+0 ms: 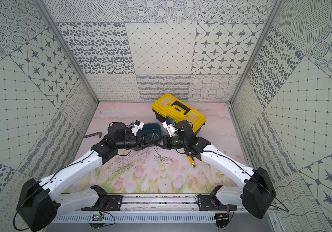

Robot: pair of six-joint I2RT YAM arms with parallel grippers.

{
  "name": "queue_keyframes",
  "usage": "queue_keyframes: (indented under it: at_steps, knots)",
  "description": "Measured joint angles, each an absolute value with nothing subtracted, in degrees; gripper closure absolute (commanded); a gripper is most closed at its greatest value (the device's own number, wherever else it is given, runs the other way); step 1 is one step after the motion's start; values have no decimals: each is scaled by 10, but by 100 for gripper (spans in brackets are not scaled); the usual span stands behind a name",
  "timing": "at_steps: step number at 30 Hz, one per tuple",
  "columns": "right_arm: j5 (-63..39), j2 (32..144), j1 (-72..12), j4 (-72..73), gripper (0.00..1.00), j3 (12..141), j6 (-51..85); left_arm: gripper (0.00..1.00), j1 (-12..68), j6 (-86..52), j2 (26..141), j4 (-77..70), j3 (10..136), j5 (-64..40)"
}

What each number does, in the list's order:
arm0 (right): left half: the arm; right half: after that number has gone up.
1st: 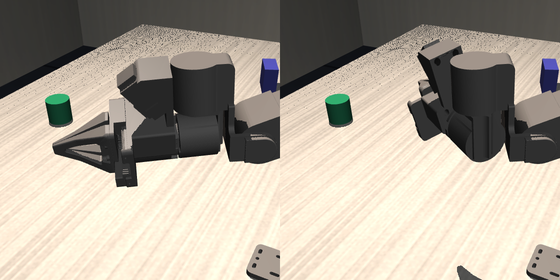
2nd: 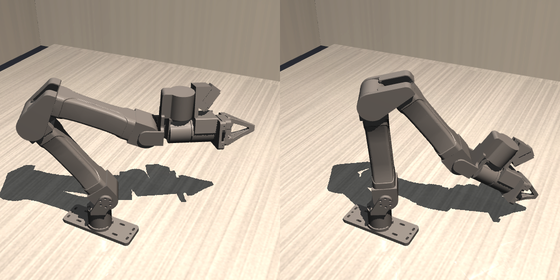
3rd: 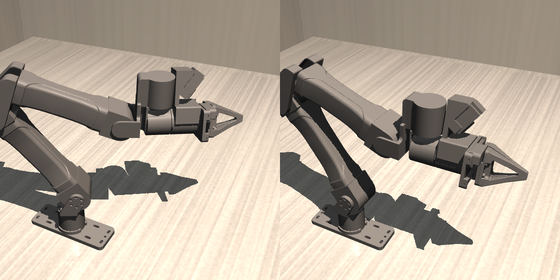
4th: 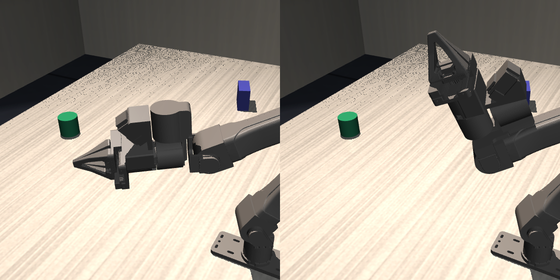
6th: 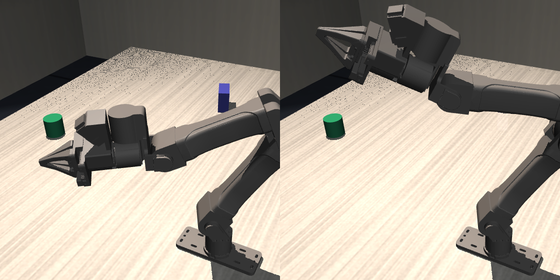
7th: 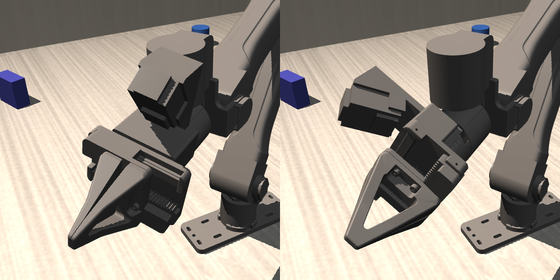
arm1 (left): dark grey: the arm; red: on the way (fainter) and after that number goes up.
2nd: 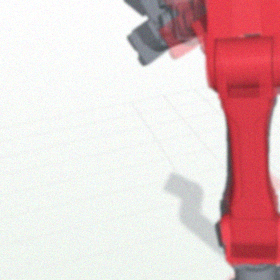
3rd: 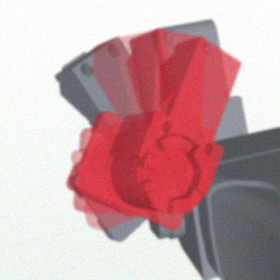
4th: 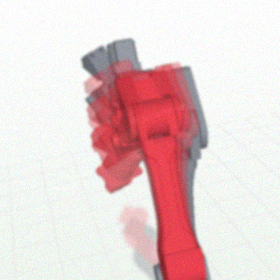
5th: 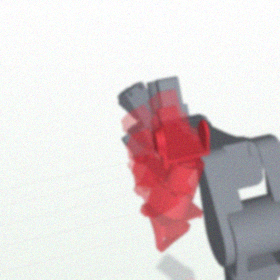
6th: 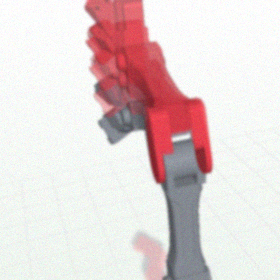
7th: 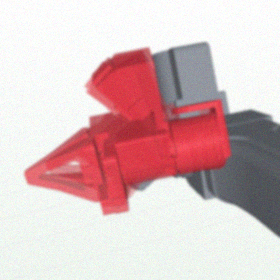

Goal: Put the nails on the desktop into the storage box
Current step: Pick up the nail from the center of the board.

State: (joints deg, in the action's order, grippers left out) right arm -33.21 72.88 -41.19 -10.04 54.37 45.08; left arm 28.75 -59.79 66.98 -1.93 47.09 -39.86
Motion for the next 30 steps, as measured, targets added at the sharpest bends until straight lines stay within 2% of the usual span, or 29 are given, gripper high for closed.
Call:
queue_keyframes:
  at_steps: [5,16,23,26,30]
  knots:
    - [-337,729,-408,-91,100,538,459,82,287,-598,671,-18,472,-398]
    - [-345,729,-403,-65,100,529,471,84,278,-599,677,-19,475,-404]
    - [-354,729,-402,-62,100,528,472,70,272,-605,694,-32,482,-417]
    - [-361,729,-404,-59,100,528,472,76,270,-609,699,-36,483,-418]
    - [-368,729,-405,-58,100,528,472,75,261,-613,700,-37,484,-417]
